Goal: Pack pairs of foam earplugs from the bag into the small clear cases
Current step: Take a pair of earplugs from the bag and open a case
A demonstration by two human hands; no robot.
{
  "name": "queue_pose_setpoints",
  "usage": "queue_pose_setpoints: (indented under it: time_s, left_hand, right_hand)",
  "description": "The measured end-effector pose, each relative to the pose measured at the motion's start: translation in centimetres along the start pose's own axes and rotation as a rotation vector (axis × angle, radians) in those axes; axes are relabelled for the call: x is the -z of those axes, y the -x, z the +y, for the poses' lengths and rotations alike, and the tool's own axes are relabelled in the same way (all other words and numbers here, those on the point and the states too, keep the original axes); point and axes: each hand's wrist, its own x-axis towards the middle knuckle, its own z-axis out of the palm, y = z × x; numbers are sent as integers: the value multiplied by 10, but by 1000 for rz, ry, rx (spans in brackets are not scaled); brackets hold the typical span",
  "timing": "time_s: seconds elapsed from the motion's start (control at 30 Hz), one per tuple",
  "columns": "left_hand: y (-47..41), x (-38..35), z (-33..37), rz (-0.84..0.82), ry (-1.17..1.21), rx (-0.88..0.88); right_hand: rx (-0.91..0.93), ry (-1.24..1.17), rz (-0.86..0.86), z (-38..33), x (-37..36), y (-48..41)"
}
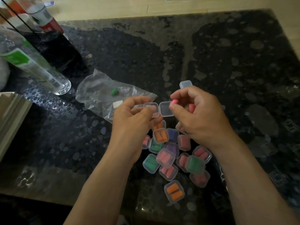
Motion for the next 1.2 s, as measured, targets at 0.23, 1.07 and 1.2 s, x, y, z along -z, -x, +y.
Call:
queue_pose_setpoints:
  time_s: [0.23, 1.07, 1.2]
  left_hand:
    - [0, 0, 1, -40, 94, 34]
    - [-5, 6, 0, -112, 132, 62]
    - [-6, 8, -1, -131, 133, 64]
  right_hand:
    - [77, 65, -72, 3, -5, 2]
    - [341, 251, 94, 2, -15, 6]
    - [297, 219, 57, 2, -16, 5]
